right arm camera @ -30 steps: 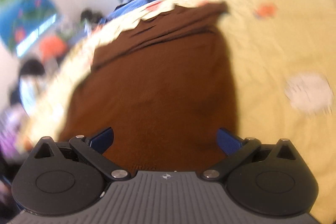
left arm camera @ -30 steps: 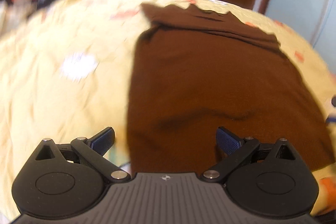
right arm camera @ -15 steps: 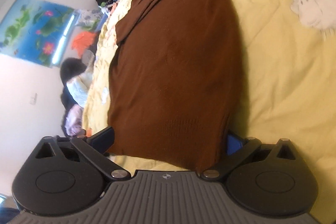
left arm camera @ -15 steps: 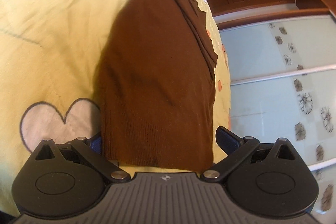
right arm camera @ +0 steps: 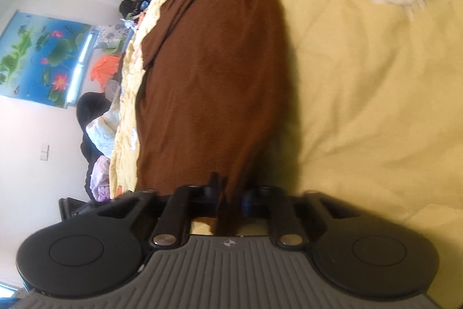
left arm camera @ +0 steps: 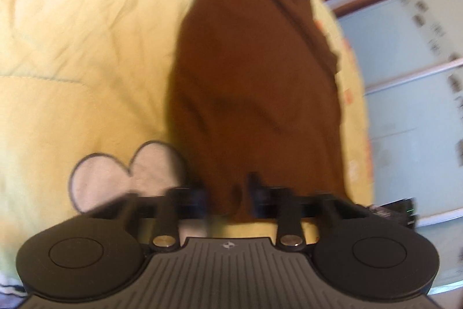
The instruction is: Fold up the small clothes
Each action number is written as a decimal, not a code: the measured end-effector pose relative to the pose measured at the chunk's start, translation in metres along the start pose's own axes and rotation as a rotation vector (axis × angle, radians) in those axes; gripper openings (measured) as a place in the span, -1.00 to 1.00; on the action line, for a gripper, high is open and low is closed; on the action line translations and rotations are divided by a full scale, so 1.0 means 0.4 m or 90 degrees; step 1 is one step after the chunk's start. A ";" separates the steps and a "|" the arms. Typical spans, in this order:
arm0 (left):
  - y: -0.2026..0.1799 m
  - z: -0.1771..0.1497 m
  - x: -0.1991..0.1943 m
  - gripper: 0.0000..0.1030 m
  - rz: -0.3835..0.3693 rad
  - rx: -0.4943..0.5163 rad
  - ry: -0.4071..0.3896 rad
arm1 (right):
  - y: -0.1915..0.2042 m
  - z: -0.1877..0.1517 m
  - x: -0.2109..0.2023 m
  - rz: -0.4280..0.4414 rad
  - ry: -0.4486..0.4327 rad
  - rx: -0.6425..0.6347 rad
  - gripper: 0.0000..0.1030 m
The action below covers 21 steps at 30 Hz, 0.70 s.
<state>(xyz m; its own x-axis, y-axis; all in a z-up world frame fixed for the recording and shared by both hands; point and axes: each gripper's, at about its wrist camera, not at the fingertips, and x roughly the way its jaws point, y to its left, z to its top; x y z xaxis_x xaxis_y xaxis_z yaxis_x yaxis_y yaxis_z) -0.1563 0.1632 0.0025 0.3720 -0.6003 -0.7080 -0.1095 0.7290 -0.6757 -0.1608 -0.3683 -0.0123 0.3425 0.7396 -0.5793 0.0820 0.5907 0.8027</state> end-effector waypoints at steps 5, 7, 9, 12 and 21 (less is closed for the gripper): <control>-0.013 0.005 -0.014 -0.89 0.039 0.034 0.011 | -0.001 -0.013 -0.004 0.003 -0.005 -0.017 -0.76; -0.031 0.013 -0.027 -0.90 0.040 0.050 0.006 | 0.009 -0.013 -0.012 0.012 -0.010 -0.024 -0.76; -0.053 0.032 -0.043 -0.90 0.020 0.066 -0.006 | 0.025 -0.005 -0.019 0.038 -0.020 -0.027 -0.76; -0.096 0.096 -0.063 -0.90 -0.007 0.093 -0.033 | 0.050 0.031 -0.039 0.091 -0.042 -0.031 -0.76; -0.267 0.518 0.018 -0.90 -0.032 0.184 -0.160 | 0.123 0.392 -0.043 0.169 -0.156 -0.077 -0.76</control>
<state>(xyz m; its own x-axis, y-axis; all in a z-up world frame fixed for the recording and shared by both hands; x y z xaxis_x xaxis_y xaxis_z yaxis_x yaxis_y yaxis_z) 0.0492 0.1493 0.1122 0.5890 -0.5641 -0.5787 0.1649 0.7849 -0.5973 -0.0158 -0.4026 0.0594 0.5525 0.7812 -0.2905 -0.1453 0.4335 0.8894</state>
